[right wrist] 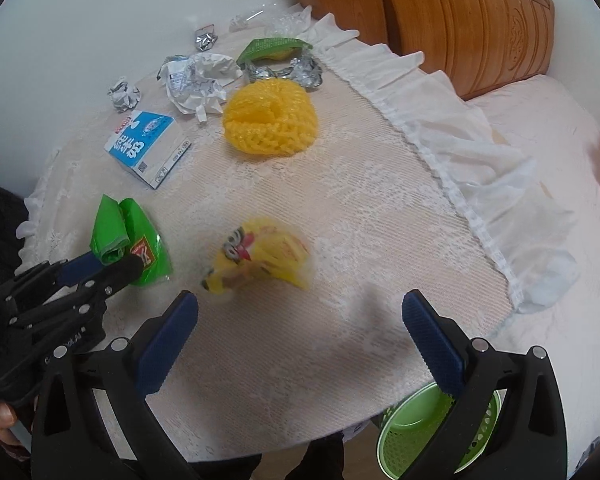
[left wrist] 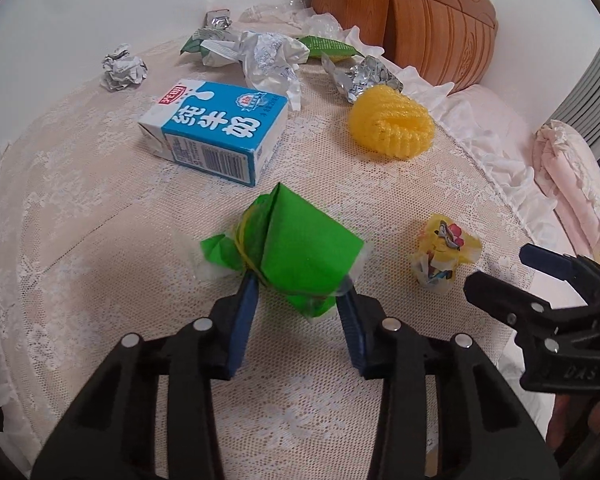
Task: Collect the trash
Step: 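Grasp the green wrapper with the left tool while the right tool grasps the yellow wrapper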
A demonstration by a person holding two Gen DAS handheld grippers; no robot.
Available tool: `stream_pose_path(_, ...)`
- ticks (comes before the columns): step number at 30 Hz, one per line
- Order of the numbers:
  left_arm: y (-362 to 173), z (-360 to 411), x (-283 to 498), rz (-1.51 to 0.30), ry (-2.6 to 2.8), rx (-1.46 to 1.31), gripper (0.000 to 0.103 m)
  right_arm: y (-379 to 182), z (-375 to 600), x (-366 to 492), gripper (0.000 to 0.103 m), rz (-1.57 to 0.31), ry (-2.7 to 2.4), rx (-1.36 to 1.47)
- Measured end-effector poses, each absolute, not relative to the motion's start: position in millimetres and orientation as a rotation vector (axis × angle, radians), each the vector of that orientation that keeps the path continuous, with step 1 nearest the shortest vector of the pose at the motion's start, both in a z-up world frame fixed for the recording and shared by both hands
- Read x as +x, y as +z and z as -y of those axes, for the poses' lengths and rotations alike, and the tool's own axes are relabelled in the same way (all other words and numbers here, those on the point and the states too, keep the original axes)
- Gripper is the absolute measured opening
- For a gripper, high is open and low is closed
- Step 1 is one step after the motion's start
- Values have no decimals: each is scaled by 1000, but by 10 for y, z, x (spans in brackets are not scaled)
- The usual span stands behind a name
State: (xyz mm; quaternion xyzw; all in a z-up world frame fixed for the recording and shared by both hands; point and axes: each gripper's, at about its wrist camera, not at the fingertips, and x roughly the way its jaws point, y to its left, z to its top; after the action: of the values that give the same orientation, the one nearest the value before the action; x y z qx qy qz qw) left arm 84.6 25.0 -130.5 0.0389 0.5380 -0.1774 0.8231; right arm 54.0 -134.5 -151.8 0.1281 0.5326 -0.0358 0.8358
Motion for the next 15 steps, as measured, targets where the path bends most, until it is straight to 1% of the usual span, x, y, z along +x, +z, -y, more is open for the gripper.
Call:
stream_pose_path(10, -1311, -485, 869, -1129, -425, 60, 38, -1706, 1187, 819, 101, -1162, -116, 310)
stream_pose_path(11, -1304, -499, 867, -1126, -433, 60, 38, -1706, 1187, 811, 96, -1155, -123, 309)
stream_pose_path(12, -1293, -516, 860, -1121, -442, 62, 38, -1703, 1191, 801, 87, -1150, -125, 310)
stream_pose_path(13, -1281, -531, 852, -1115, -449, 67, 38, -1701, 1195, 797, 83, -1148, -119, 316)
stream_pose_path(15, -1256, -554, 831, -1106, -460, 76, 37, -1706, 1216, 783, 71, -1146, -108, 330)
